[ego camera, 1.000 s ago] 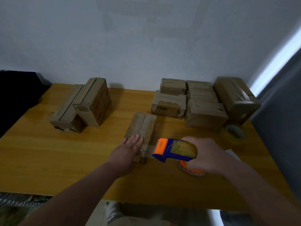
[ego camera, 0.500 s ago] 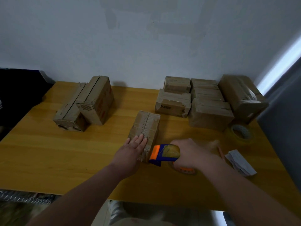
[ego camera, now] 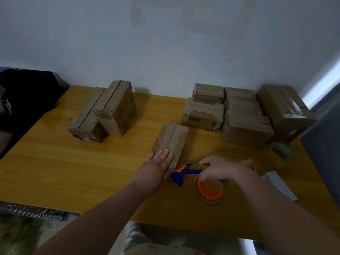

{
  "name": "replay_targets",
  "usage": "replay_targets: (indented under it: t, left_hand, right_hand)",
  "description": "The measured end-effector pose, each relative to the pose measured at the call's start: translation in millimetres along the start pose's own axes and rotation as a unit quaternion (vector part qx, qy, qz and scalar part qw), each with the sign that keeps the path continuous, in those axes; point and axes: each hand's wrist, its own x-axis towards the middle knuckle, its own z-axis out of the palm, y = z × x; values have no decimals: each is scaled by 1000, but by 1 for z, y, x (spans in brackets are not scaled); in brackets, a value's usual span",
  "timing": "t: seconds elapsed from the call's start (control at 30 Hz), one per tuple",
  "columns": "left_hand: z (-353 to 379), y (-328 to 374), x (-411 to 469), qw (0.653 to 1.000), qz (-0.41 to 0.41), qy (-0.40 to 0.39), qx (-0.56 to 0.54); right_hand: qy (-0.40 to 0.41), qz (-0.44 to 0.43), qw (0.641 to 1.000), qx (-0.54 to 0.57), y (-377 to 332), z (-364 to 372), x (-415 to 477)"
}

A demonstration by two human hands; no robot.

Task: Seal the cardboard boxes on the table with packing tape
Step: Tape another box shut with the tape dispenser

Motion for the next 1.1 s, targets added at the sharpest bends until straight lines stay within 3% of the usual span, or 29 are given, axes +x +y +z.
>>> replay_targets:
  t: [0.53,0.73,0.9,1.0,1.1]
  left_hand:
    - [2,1,2,1000,-5,9,23]
    - [4,0,2,1000,-6,15,20]
    - [4,-3,3,999,5,30,8]
    - [6,-6,5,999,8,39,10]
    - [3,-7,3,997,17,76,-1]
  right_hand:
    - [6,79,992,97,3,10,-3]
    - [3,80,996,47,-3,7,-9]
    - [-15,106,992,-69,2,23,-7]
    - [31,97,995,-18,8,23,-8]
    - [146,73,986,24,15,16,-11]
